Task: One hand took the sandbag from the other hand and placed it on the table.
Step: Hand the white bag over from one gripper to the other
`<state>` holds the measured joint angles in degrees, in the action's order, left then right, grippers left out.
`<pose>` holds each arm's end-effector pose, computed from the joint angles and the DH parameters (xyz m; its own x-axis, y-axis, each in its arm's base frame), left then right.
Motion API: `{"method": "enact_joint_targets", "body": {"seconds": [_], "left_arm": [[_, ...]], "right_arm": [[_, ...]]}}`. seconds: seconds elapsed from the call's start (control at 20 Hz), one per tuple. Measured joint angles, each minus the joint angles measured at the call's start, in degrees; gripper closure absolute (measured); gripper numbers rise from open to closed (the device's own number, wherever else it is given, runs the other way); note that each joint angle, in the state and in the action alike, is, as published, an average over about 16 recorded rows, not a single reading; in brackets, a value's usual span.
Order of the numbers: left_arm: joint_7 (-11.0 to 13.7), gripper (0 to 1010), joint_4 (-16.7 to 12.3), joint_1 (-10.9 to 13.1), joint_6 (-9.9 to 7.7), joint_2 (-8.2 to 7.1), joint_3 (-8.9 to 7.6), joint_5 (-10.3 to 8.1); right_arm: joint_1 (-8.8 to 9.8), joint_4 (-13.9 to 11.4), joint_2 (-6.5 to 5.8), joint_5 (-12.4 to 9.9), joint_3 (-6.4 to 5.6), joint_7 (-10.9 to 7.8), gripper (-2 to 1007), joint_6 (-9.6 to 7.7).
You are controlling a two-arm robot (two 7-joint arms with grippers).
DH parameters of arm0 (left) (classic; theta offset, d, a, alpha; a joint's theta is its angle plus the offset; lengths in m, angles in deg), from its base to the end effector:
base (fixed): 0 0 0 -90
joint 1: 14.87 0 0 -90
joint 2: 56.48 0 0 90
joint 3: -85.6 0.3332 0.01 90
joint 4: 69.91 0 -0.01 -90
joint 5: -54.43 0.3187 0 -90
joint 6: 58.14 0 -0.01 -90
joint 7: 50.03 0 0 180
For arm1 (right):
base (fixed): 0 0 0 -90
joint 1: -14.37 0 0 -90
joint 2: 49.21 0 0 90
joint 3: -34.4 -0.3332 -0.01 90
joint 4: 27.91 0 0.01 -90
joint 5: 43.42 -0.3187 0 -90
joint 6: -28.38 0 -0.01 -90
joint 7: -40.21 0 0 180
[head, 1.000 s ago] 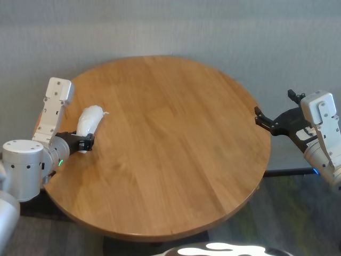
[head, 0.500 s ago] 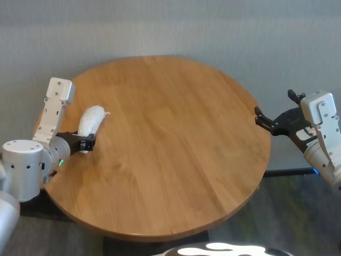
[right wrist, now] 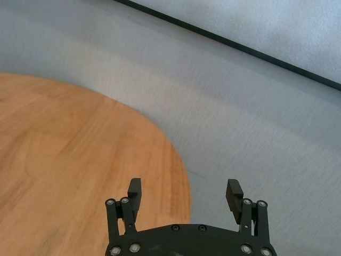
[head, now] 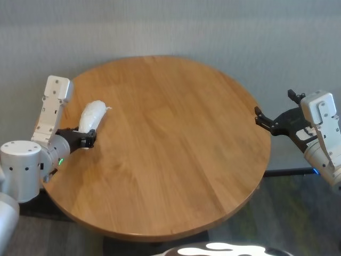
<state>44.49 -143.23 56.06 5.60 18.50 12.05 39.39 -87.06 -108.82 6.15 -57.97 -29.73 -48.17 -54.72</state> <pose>0.4365 0.0257 -0.3248 0.2575 0.9657 0.0341 -0.8565 0.2117 0.4707 0.3745 -0.1045 -0.3390 0.2925 -0.8803 0.3736 0.9552 0.2875 -0.0703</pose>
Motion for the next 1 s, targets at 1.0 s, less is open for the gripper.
{"method": "enact_joint_targets", "body": {"seconds": [1.0], "left_arm": [[10.6, 624, -2.2, 1.7, 14.79, 0.85, -3.18, -3.06]], "right_arm": [[0.00, 0.0, 0.00, 0.0, 0.00, 0.00, 4, 0.00]]}}
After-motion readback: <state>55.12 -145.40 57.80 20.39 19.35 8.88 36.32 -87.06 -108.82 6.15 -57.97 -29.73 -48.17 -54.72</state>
